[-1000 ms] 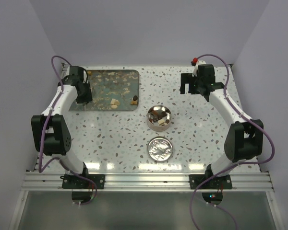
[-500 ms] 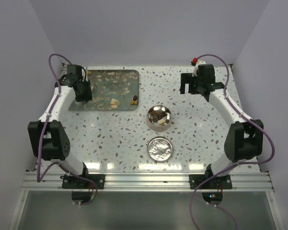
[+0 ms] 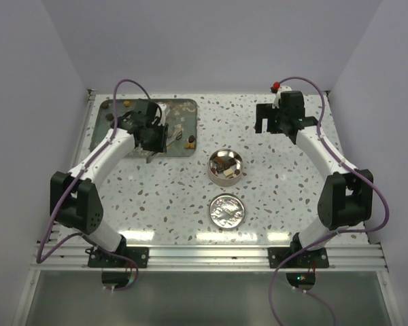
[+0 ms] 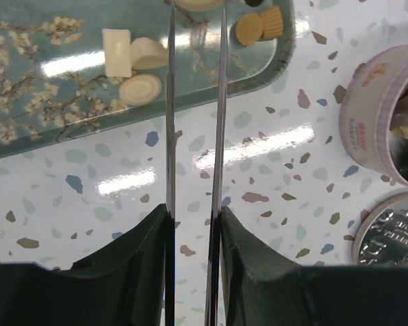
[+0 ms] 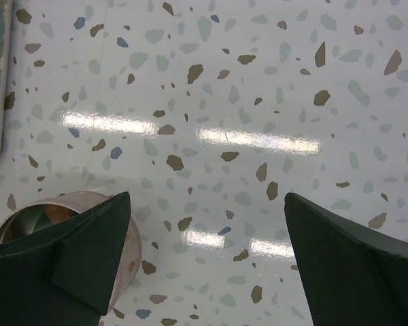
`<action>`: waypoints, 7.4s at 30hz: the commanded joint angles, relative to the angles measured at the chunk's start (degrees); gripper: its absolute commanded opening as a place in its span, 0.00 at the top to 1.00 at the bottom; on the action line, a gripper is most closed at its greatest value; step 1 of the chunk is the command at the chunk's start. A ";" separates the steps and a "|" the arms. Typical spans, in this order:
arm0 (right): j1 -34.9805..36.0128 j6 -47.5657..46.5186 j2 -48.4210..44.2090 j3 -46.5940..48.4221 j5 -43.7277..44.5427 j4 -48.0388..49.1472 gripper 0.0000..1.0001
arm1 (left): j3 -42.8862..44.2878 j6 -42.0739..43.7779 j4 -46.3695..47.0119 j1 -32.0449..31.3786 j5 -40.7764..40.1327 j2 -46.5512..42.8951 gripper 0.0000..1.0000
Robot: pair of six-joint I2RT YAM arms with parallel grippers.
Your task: Pack the chocolate
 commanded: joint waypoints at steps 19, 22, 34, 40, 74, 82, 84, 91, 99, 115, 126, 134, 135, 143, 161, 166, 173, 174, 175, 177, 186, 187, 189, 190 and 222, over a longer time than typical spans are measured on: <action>0.04 0.46 -0.99 2.67 -0.87 -0.08 0.02 | 3.47 -8.40 -1.58 -21.80 3.63 -7.07 0.74; 0.04 0.46 -1.17 2.67 -0.70 -0.26 0.01 | 4.70 -9.37 -1.84 -24.18 4.42 -6.28 0.74; 0.04 0.02 -2.13 1.71 -0.52 -0.35 0.02 | 5.32 -10.07 -1.58 -26.82 3.63 -5.13 0.64; -0.05 0.20 -2.57 0.92 -0.61 -0.08 0.01 | 5.93 -9.98 -1.58 -27.08 3.54 -4.95 0.61; 0.04 -0.24 -3.80 0.12 0.01 -0.43 0.01 | 5.84 -9.81 -2.46 -28.05 3.19 -4.78 0.54; -0.05 -0.15 -3.89 -0.14 0.01 -0.35 0.02 | 5.23 -11.82 -4.65 -27.52 -2.69 -6.27 0.59; 0.12 -0.24 -3.81 -0.14 0.01 -0.35 0.01 | 4.44 -13.57 -5.44 -26.74 -5.94 -7.76 0.60; -0.14 0.20 -3.19 -0.05 -0.70 0.36 0.02 | -9.18 -19.38 -1.66 -15.75 -6.65 -19.80 0.59; 0.04 0.37 -2.22 0.65 -1.49 0.62 0.02 | -21.21 -29.12 -2.02 -15.04 -13.76 -27.09 0.60; 0.04 0.72 -1.60 -0.49 -2.28 1.41 0.02 | -38.10 -39.78 0.44 -14.60 -18.70 -34.22 0.60; -0.05 0.20 -3.01 -2.16 -1.75 1.50 0.02 | -44.34 -36.35 7.99 -11.27 -17.38 -29.04 0.55; 0.04 0.11 -2.75 -1.37 -2.02 1.15 0.02 | -44.69 -31.17 11.86 -7.57 -17.46 -24.47 0.50; 0.04 0.11 -2.92 -1.37 -2.02 1.15 0.02 | -44.69 -30.90 12.04 -7.40 -17.46 -24.29 0.48; -0.05 -0.15 -3.54 -1.81 -1.40 0.88 0.02 | -42.76 -28.62 12.66 -6.43 -18.25 -22.10 0.30; 1.27 -1.47 -6.96 -5.49 1.68 -1.23 0.03 | -29.67 -25.11 5.80 -6.43 -31.87 -35.00 0.00; 5.04 3.08 -11.79 -10.93 1.24 -3.94 0.04 | -20.46 -16.51 10.18 -6.43 -34.17 -34.15 0.00; 17.70 11.70 -16.36 -20.52 2.82 -5.27 0.07 | -7.89 -9.90 17.13 -6.34 -27.23 -25.18 0.00; 18.05 13.80 -17.07 -21.66 2.47 -4.92 0.08 | -7.00 -9.63 18.10 -6.34 -26.26 -23.86 0.00; 18.75 14.34 -17.69 -23.32 2.47 -4.74 0.09 | -6.20 -9.46 19.50 -6.34 -24.86 -23.33 0.00; 19.46 14.87 -18.83 -24.13 2.64 -5.70 0.11 | -5.49 -9.11 21.44 -6.34 -23.27 -22.36 0.00; 21.74 16.46 -19.19 -28.35 3.96 -8.08 0.37 | -6.54 -8.66 21.36 -6.34 -17.82 -21.12 0.00; 22.18 16.46 -18.66 -28.44 3.96 -8.34 0.40 | -7.24 -8.93 21.36 -6.34 -17.64 -21.39 0.00; 23.41 16.46 -17.09 -28.79 3.96 -8.43 0.43 | -8.04 -9.02 21.19 -6.34 -17.29 -22.35 0.00; 23.94 16.46 -16.47 -28.88 4.05 -8.52 0.46 | -8.74 -9.28 21.27 -6.34 -17.20 -22.62 0.00; 29.39 18.66 -9.43 -36.26 1.68 -2.45 1.00 | -9.71 -5.77 17.93 -6.34 -14.48 -21.13 0.00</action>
